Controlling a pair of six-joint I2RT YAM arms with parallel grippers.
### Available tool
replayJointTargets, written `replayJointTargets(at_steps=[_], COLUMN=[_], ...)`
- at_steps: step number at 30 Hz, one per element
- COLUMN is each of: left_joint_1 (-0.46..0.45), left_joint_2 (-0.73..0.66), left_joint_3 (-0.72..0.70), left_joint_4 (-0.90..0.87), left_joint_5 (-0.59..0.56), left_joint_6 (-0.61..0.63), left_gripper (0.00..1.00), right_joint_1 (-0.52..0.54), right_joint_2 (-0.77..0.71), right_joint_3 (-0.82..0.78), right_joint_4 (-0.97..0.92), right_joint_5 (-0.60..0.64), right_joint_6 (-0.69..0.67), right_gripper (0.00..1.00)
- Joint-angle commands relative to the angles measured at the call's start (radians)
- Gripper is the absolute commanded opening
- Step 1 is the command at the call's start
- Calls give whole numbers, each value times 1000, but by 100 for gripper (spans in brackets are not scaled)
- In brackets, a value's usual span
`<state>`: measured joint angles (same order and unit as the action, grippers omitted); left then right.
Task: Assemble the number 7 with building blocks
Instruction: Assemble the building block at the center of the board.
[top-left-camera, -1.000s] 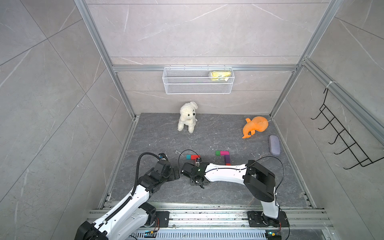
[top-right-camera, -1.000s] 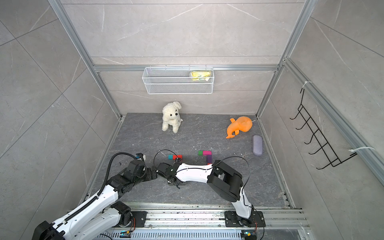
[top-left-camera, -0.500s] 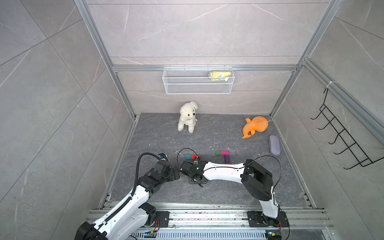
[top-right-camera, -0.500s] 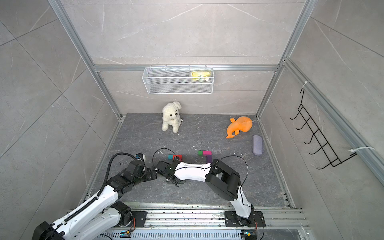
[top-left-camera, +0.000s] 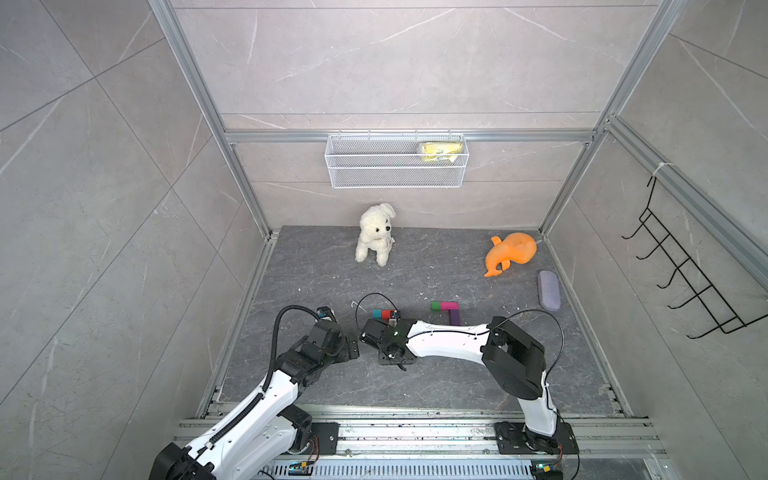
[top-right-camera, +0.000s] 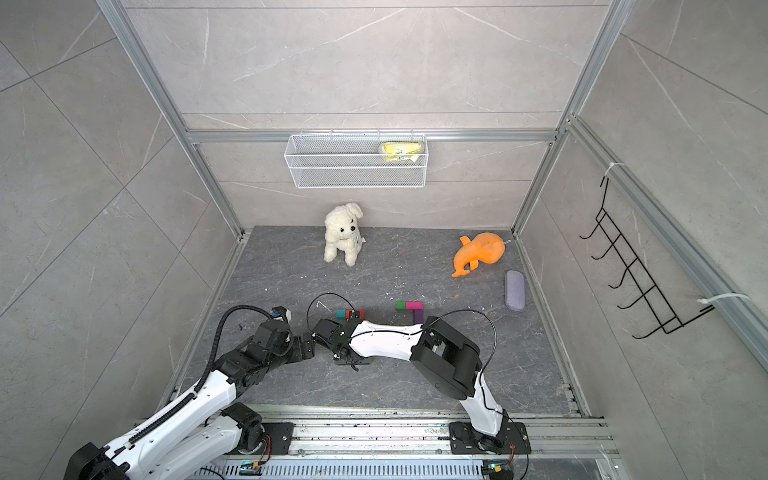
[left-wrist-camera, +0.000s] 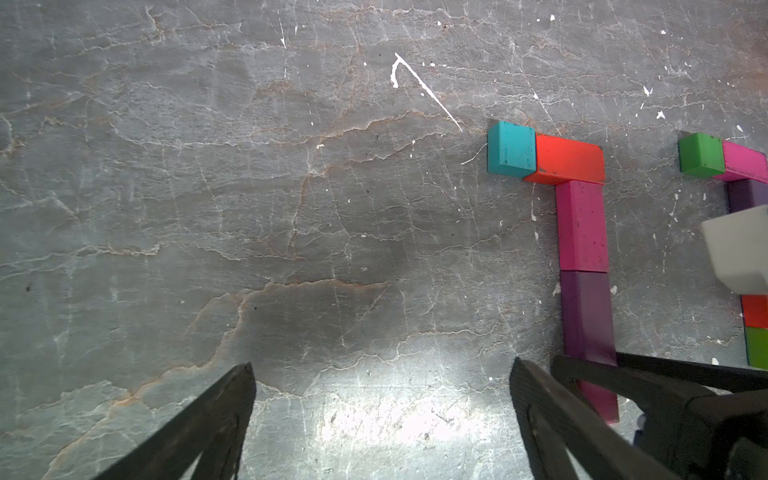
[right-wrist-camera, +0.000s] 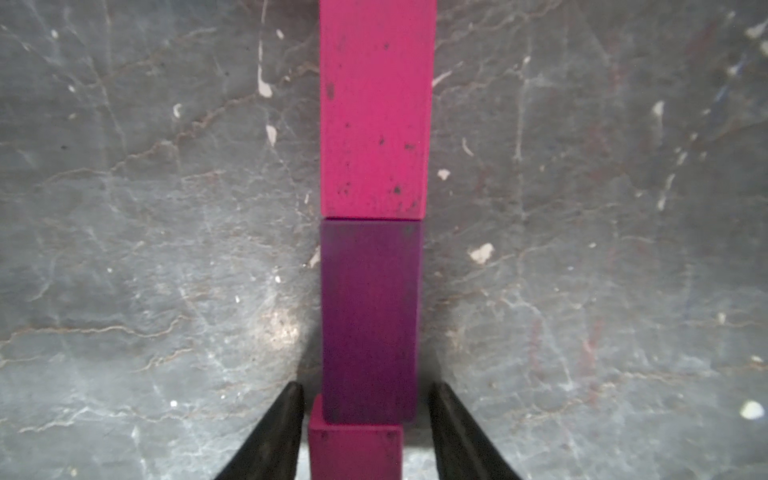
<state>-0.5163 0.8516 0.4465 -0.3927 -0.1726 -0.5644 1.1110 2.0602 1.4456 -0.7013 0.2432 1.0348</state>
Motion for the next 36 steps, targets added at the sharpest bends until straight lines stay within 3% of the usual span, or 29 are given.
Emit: replayJointTargets(at_steps=[1, 32, 36], left_joint_1=[4, 5, 4], left_joint_2=[3, 7, 16], left_joint_3=[5, 2, 13], left_joint_4=[2, 16, 10], left_joint_5=[-1, 10, 10], left_joint_6=[12, 8, 12], left_gripper=[100, 100, 100], right_joint_1=[-11, -18, -17], right_joint_2=[41, 35, 20], right_joint_3=[-10, -45, -55], right_joint_4=[-15, 3, 16], right_joint_5=[-7, -15, -7], right_joint_6=[-10, 5, 6], right_gripper=[51, 48, 54])
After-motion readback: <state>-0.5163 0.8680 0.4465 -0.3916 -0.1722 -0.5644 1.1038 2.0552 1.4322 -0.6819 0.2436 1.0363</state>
